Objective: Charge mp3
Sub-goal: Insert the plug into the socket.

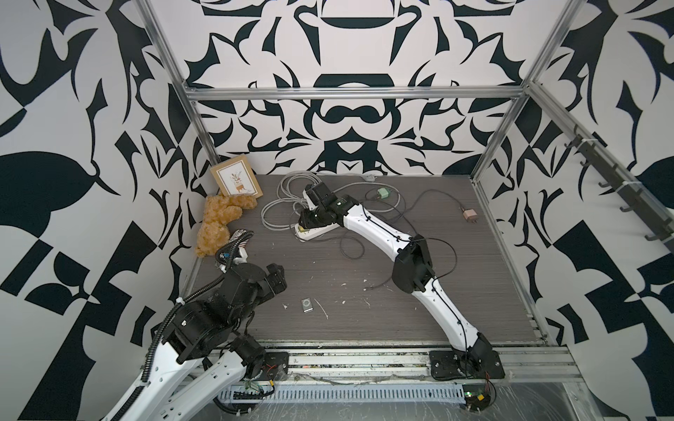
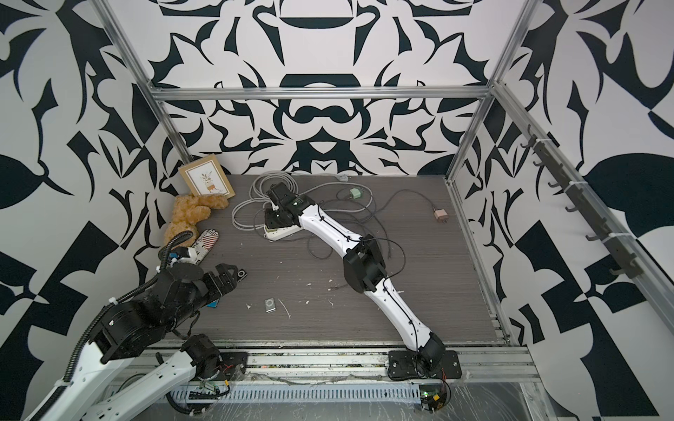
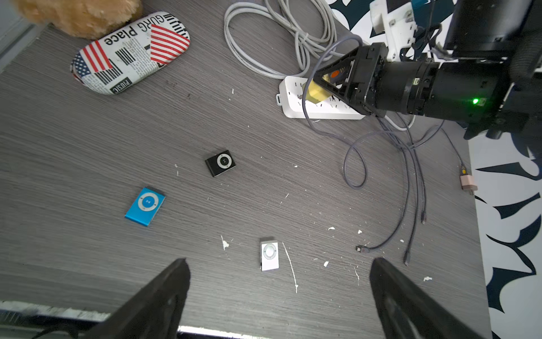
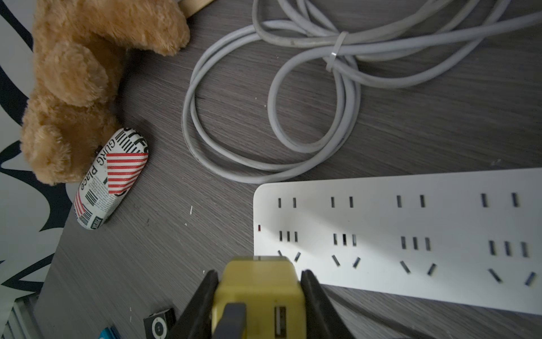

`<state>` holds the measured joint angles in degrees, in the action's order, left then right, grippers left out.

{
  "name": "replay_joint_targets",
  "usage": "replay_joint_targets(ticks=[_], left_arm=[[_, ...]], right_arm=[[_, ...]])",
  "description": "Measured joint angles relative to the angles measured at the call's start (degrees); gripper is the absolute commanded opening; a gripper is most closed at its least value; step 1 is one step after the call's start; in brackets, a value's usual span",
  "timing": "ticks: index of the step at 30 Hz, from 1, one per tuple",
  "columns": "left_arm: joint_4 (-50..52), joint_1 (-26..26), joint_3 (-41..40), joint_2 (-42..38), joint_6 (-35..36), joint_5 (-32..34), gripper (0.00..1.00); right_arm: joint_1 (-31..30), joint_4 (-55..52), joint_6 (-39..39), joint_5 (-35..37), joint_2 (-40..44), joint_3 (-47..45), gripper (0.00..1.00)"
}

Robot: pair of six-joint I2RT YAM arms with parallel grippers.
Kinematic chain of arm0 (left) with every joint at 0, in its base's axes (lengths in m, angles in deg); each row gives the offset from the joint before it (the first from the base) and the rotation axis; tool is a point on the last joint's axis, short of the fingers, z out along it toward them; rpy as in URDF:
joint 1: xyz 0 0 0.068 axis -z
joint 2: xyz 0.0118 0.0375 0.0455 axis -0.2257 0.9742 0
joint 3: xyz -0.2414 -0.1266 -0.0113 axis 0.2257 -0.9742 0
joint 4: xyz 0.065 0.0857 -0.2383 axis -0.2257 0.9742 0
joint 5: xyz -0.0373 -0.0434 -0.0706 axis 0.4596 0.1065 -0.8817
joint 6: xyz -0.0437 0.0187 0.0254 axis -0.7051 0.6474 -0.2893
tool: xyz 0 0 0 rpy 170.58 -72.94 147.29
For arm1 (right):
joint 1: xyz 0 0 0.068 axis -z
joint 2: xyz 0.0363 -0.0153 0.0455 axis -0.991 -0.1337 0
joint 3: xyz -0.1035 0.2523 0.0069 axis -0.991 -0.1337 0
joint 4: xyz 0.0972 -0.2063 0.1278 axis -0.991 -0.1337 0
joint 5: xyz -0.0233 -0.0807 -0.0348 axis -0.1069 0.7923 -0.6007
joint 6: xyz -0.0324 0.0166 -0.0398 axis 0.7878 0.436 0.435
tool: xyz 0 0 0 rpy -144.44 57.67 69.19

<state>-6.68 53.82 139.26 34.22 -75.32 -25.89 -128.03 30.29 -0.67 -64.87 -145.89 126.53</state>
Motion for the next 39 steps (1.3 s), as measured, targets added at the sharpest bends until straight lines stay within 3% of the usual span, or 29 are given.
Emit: replay_joint_targets(ticks=[39], left_arm=[[5.25, 0.00, -0.26, -3.91, 0.09, 4.35, 0.99]], right_arm=[[-3.67, 8.35, 21.77, 13.88, -5.49, 3.19, 0.00]])
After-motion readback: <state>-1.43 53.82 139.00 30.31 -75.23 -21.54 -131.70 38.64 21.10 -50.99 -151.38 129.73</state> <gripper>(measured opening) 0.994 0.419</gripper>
